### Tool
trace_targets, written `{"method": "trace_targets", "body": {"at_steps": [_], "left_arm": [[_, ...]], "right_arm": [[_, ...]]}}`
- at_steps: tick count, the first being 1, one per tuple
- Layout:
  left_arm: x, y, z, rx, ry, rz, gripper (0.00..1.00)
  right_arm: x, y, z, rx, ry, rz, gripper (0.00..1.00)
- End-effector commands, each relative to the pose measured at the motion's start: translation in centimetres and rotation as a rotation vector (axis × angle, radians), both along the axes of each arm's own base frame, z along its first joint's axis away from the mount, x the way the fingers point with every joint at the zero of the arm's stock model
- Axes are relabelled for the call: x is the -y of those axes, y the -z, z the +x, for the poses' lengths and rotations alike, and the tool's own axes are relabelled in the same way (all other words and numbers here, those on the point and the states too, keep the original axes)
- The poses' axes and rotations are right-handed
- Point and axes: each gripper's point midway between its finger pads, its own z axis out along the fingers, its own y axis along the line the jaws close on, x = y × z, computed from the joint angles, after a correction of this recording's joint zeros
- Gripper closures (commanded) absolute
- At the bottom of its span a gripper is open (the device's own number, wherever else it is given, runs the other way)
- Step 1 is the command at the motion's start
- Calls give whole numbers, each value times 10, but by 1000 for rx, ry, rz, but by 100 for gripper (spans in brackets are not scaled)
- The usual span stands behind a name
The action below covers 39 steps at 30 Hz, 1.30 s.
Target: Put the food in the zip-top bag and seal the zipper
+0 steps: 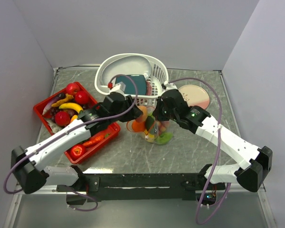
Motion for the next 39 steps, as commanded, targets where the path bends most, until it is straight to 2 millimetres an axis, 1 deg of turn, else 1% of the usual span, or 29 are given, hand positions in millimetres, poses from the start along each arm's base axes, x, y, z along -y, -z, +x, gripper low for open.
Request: {"method": "trace_targets", "body": {"at_steps": [1, 2, 3, 4, 5, 7, 9, 10, 12, 13, 15, 16, 18, 19, 20, 22, 23, 24, 25, 26, 28, 30, 32, 33, 34, 35, 36, 38, 39], "left_arm": [[40, -9, 14, 44, 35, -98, 91], [46, 5, 17, 20, 30, -71, 91], [48, 12, 18, 9, 28, -57, 90], [52, 23, 20, -17, 17, -38, 87], [50, 30, 23, -26, -1, -20, 85], [55, 33, 25, -31, 11, -10, 85], [61, 26, 20, -12, 31, -20, 86], [61, 23, 18, -1, 28, -12, 85], [58, 22, 18, 7, 7, 6, 79], [55, 28, 18, -10, -5, 30, 76], [53, 29, 22, -10, -19, 47, 69], [54, 36, 23, -21, -16, 69, 66], [58, 37, 26, -20, -16, 75, 59], [58, 42, 28, -27, -20, 87, 56], [59, 43, 28, -31, -20, 92, 51], [61, 39, 29, -24, -9, 91, 43], [62, 36, 29, -19, -5, 88, 32], [61, 34, 29, -11, 0, 90, 26], [59, 27, 28, 3, 0, 78, 21], [57, 25, 27, 9, 1, 78, 10], [53, 15, 24, 29, 6, 76, 2], [47, 7, 20, 39, 15, 75, 2], [45, 2, 13, 38, 36, 68, 3], [41, -8, 8, 47, 43, 44, 4], [40, -13, 4, 50, 53, 26, 7], [39, -13, -2, 43, 78, 15, 9], [32, -23, -9, 50, 80, 3, 10], [19, -29, -13, 59, 62, 14, 14], [9, -35, -16, 70, 43, 20, 16]], "right_arm": [[0, -31, 4, 60, 36, 37, 99], [1, -33, 4, 65, 40, 38, 99], [2, -32, 4, 66, 44, 36, 99], [5, -33, 3, 71, 52, 35, 99], [6, -33, 3, 72, 53, 34, 99], [6, -33, 2, 72, 55, 38, 99], [7, -32, 3, 72, 59, 35, 99], [8, -30, 4, 72, 61, 28, 99], [7, -28, 4, 67, 60, 22, 99], [7, -28, 4, 67, 60, 24, 99], [3, -29, 3, 65, 46, 39, 99], [2, -30, 2, 65, 41, 41, 99], [3, -30, 2, 66, 42, 43, 99], [4, -29, 2, 66, 43, 41, 99], [4, -29, 1, 64, 43, 41, 99], [7, -29, 1, 68, 51, 37, 99], [7, -29, 1, 69, 53, 36, 99], [9, -28, 1, 70, 57, 33, 99], [10, -28, 1, 72, 59, 32, 99], [9, -28, 1, 71, 57, 34, 99], [8, -27, 1, 70, 56, 33, 99], [7, -28, 2, 72, 55, 35, 99], [6, -30, 3, 77, 52, 38, 99], [6, -31, 3, 78, 52, 39, 99], [7, -31, 3, 79, 53, 37, 99], [6, -31, 4, 80, 55, 36, 99], [7, -32, 4, 82, 54, 36, 99], [8, -34, 4, 87, 58, 37, 98], [8, -34, 3, 87, 58, 37, 98]]}}
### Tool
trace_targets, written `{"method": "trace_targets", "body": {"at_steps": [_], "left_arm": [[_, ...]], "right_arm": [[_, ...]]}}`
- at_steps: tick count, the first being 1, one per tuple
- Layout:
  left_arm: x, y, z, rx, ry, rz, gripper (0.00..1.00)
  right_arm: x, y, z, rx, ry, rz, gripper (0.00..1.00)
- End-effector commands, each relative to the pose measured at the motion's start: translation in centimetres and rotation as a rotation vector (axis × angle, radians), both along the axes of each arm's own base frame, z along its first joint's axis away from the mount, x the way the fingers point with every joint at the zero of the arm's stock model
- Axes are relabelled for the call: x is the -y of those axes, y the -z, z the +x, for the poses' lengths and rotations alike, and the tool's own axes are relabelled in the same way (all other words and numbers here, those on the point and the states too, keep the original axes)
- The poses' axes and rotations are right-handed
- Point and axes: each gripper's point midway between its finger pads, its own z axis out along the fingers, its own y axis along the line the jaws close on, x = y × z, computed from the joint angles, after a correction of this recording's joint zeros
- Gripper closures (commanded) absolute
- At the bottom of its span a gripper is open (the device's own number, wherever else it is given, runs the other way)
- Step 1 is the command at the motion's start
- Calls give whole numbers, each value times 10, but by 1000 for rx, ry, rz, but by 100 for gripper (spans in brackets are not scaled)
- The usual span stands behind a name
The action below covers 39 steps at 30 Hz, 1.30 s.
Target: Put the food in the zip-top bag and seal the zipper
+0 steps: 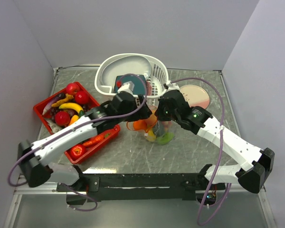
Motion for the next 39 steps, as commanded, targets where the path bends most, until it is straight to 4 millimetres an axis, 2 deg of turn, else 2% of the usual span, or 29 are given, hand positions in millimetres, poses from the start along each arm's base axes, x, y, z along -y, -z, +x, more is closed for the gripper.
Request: {"method": "trace_targets", "body": {"at_steps": [1, 3, 4, 5, 6, 7, 11, 16, 21, 23, 24, 26, 27, 30, 31, 33, 36, 37, 38, 39], "left_arm": [[-35, -31, -18, 39, -21, -2, 21], [-58, -27, -18, 40, -83, 34, 28], [-67, -12, -21, 13, -97, 68, 33], [-74, -6, -18, 3, -119, 74, 35], [-75, -3, -21, -10, -110, 61, 38], [-77, 12, -24, -36, -106, 75, 43], [-72, 35, -25, -74, -99, 68, 45], [-64, 67, -24, -126, -97, 79, 43], [-49, 84, -11, -128, -102, 65, 39], [-42, 87, -6, -134, -91, 65, 42], [-37, 85, -4, -127, -80, 52, 54], [-26, 73, 0, -100, -53, 16, 67], [-24, 67, 3, -90, -48, 10, 78], [-10, 39, 4, -49, 12, -25, 97], [-1, 22, 3, -21, 41, -54, 99], [11, 1, -2, 13, 95, -91, 99], [31, -37, -1, 73, 164, -148, 99], [33, -40, 2, 84, 174, -141, 99], [37, -33, 6, 70, 177, -114, 99], [39, -44, 11, 83, 174, -116, 99]], "right_arm": [[-2, -29, 5, 76, 14, 58, 98], [-1, -30, 4, 81, 15, 65, 97], [-1, -31, 5, 83, 17, 67, 97], [-2, -30, 4, 80, 12, 69, 97], [-2, -31, 4, 82, 14, 71, 97], [-2, -30, 3, 80, 11, 70, 97], [-1, -31, 2, 84, 3, 72, 97], [-1, -30, -1, 90, -13, 70, 97], [1, -28, -2, 92, -17, 67, 97], [1, -30, -1, 99, -17, 60, 97], [2, -30, 0, 101, -14, 55, 97], [2, -29, 2, 103, -11, 45, 97], [3, -29, 2, 103, -7, 42, 97], [8, -27, 0, 96, 7, 34, 98], [10, -30, -3, 98, 15, 44, 98], [12, -32, -7, 97, 15, 62, 99], [5, -41, -18, 109, 9, 88, 100], [2, -44, -22, 109, -1, 83, 100], [4, -45, -21, 113, 9, 78, 100], [10, -46, -17, 125, 40, 50, 100]]}}
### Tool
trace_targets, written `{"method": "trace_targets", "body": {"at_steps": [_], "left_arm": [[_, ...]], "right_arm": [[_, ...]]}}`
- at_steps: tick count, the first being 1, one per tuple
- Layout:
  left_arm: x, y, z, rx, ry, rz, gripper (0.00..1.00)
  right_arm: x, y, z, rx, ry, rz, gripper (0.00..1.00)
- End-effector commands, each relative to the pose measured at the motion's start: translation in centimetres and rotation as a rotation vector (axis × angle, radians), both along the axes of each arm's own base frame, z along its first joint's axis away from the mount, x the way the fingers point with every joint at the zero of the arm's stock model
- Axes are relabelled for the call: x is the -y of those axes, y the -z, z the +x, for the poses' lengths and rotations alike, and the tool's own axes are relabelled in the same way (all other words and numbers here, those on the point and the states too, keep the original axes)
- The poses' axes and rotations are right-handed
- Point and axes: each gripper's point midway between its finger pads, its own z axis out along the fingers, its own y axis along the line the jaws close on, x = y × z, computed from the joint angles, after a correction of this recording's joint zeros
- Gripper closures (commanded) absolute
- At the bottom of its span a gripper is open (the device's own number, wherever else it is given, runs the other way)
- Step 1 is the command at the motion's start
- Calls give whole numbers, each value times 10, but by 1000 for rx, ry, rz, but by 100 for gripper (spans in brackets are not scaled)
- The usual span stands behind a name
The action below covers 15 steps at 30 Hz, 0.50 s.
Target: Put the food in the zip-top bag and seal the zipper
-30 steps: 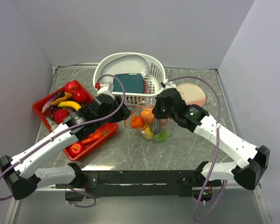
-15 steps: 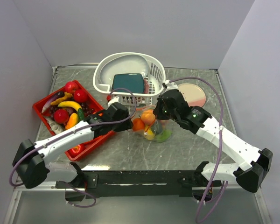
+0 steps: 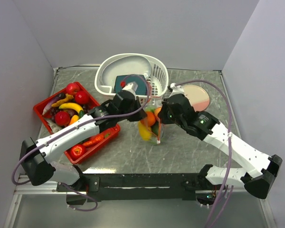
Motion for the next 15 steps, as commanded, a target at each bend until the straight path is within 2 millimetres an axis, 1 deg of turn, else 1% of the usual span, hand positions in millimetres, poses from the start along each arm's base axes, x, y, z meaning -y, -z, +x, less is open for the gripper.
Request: {"method": "trace_targets", "body": {"at_steps": [1, 2, 4, 5, 6, 7, 8, 9, 10, 11, 12, 14, 15], "left_arm": [[33, -52, 14, 106, 92, -76, 99], [36, -48, 16, 95, 94, -63, 99], [40, -50, 11, 81, 119, -85, 99], [38, -56, 8, 90, 118, -101, 99], [34, -53, 7, 86, 112, -100, 99], [28, -62, 4, 102, 99, -110, 99], [24, -61, 2, 103, 94, -106, 99], [15, -60, 3, 104, 66, -86, 99], [6, -63, 8, 117, 21, -78, 99], [1, -61, 11, 116, 8, -67, 98], [-4, -59, 18, 112, -9, -64, 98], [-2, -48, 19, 86, 8, -56, 99], [1, -42, 18, 74, 22, -52, 99]], "right_arm": [[4, -36, 5, 86, 65, 34, 99], [17, -35, 15, 88, 111, 17, 99], [29, -33, 26, 78, 137, 12, 100], [43, -32, 36, 72, 181, 10, 100], [47, -30, 38, 67, 184, 6, 100], [49, -30, 40, 68, 194, 6, 100], [50, -29, 41, 67, 201, 11, 100], [48, -30, 40, 65, 193, 23, 100], [38, -30, 36, 49, 150, 49, 100], [25, -31, 28, 43, 110, 73, 100], [14, -31, 21, 42, 80, 84, 100], [6, -31, 13, 55, 81, 77, 100], [1, -26, 9, 43, 65, 69, 100]]}}
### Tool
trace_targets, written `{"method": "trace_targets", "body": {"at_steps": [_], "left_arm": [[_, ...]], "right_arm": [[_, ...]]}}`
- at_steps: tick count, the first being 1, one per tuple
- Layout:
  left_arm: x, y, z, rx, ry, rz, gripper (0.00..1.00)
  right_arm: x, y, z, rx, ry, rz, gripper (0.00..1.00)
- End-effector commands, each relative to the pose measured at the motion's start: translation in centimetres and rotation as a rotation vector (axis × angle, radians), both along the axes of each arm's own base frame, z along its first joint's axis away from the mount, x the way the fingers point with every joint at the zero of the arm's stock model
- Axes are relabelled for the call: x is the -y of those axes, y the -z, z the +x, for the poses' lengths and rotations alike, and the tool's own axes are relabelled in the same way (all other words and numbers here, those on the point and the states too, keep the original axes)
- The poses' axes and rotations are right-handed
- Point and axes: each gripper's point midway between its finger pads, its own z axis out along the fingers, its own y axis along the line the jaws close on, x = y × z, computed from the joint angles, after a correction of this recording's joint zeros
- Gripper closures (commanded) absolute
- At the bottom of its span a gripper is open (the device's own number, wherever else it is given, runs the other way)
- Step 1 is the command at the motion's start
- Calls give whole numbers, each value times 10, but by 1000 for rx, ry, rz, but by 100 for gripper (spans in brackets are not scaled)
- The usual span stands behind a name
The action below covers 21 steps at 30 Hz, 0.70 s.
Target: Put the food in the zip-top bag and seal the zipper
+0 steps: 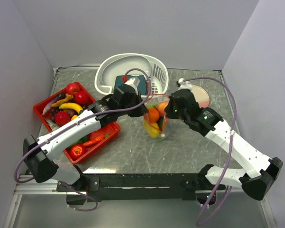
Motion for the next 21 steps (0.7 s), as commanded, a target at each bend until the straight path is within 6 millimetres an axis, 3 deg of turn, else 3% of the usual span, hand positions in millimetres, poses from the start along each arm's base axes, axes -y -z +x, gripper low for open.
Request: {"method": "trace_targets", "body": {"at_steps": [1, 5, 8, 12, 16, 21], "left_arm": [[1, -15, 7, 42, 3, -59, 99], [29, -1, -32, 3, 139, -94, 99], [32, 8, -42, -20, 159, -103, 99], [8, 11, -19, 5, 38, -29, 96], [-3, 9, -6, 15, -30, 10, 94], [-14, 10, -7, 3, -72, 28, 63]], "right_arm": [[-31, -17, -13, 35, -62, 79, 100], [-9, -14, 9, 34, 4, 45, 100], [0, -19, 23, 42, 35, 44, 100], [-10, -13, 9, 23, -21, 89, 100], [-6, 0, -3, 6, -28, 91, 100], [-3, -3, -6, 25, -36, 98, 100]]}}
